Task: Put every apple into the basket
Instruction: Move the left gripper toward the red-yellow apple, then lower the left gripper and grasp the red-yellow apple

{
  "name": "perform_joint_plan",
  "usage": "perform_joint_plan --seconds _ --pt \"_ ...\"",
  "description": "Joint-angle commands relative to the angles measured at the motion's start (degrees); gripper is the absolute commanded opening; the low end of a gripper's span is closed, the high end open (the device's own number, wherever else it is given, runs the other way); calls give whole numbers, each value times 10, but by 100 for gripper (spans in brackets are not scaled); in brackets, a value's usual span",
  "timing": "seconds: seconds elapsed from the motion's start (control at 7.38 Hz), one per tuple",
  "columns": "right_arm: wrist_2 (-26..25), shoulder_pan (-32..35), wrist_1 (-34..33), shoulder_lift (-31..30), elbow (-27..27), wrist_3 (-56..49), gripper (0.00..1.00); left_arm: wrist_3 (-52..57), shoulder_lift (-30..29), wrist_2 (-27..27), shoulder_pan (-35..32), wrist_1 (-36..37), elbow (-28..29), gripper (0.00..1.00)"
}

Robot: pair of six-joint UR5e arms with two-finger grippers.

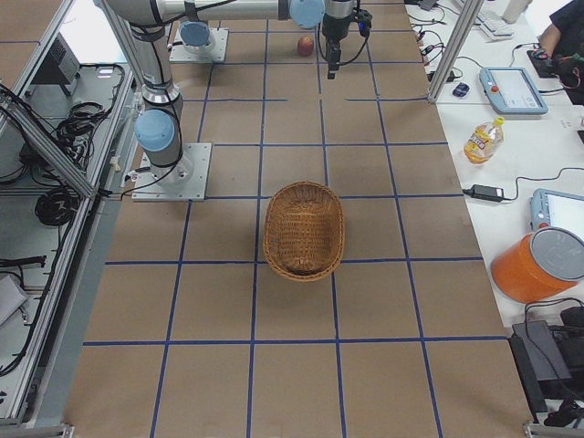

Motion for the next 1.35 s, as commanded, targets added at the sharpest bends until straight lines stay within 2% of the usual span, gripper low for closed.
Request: perform_joint_plan --seconds 0.0,0.14,0.27,0.54,0.68,0.81,0.95,1.22 --pt "0 0 1 0 0 0 100 -23 -2 -2 0 4 -19 100" --pt "0 0 0 0 0 0 100 -24 -6 -1 0 11 -40 100" --pt "0 0 0 0 0 0 100 -25 -9 -1 0 73 -61 100" --pt "0 0 0 0 0 1 100 -37 -9 -12 -2 114 -113 100" --pt "0 0 0 0 0 1 100 -52 -14 -24 -1 126 -123 100" --pt "0 0 0 0 0 1 100 -56 -10 -65 -1 132 -147 100" --pt "0 0 0 0 0 1 100 -55 -14 -67 1 167 -156 100" --pt "0 0 0 0 0 1 100 -64 -21 -67 6 175 -180 100"
